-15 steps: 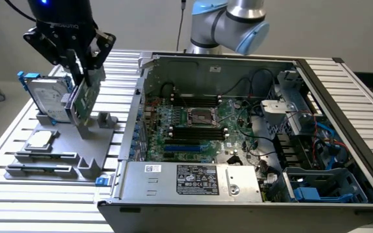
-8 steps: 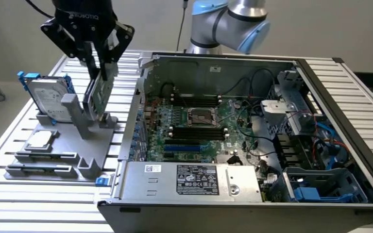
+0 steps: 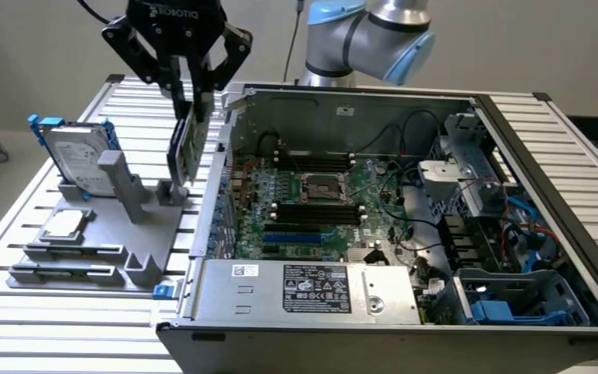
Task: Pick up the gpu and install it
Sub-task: 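Pick up the gpu and move the gpu toward the slot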
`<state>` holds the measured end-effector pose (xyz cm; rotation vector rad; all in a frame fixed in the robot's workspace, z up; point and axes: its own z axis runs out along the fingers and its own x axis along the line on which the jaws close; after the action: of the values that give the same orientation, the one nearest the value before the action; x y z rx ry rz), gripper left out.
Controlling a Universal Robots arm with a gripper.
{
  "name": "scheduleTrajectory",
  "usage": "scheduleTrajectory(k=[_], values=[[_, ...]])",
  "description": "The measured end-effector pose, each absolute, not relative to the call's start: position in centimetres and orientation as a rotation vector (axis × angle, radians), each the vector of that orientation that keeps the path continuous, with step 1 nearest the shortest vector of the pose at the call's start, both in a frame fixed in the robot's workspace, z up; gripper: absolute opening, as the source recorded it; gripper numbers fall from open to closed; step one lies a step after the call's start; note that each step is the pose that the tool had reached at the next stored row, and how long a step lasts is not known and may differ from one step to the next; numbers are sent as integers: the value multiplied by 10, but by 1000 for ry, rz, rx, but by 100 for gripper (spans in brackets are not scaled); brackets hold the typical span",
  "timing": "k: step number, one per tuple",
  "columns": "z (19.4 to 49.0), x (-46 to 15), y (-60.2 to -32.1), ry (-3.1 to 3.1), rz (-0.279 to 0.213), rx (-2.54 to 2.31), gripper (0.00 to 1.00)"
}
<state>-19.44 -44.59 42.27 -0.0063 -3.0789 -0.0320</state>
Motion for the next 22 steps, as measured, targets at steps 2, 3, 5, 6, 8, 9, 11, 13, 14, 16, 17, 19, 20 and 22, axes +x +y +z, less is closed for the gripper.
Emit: scheduleTrajectory(k=[2,3,5,6,8,9,11,13,14,16,17,19,20,22], values=[[424,-185,-446,-3079,-32,-6,26],[424,-181,-446,-3079,-32,-6,26],[424,-172,-446,-3079,-32,-6,26],[424,-167,-446,-3079,-32,-6,26],[424,-158,-446,-3079,-32,-6,26],[423,-154,-446,-3079,-32,-6,26],[420,-144,-446,-3079,-32,-6,26],[417,-135,-446,-3079,-32,-6,26],[415,-131,-446,-3079,-32,-6,26],[411,-122,-446,-3079,-32,-6,26],[410,-117,-446,-3079,-31,-7,26],[406,-108,-446,-3079,-30,-6,26],[404,-104,-445,-3079,-29,-7,26],[401,-95,-444,-3079,-28,-7,26]])
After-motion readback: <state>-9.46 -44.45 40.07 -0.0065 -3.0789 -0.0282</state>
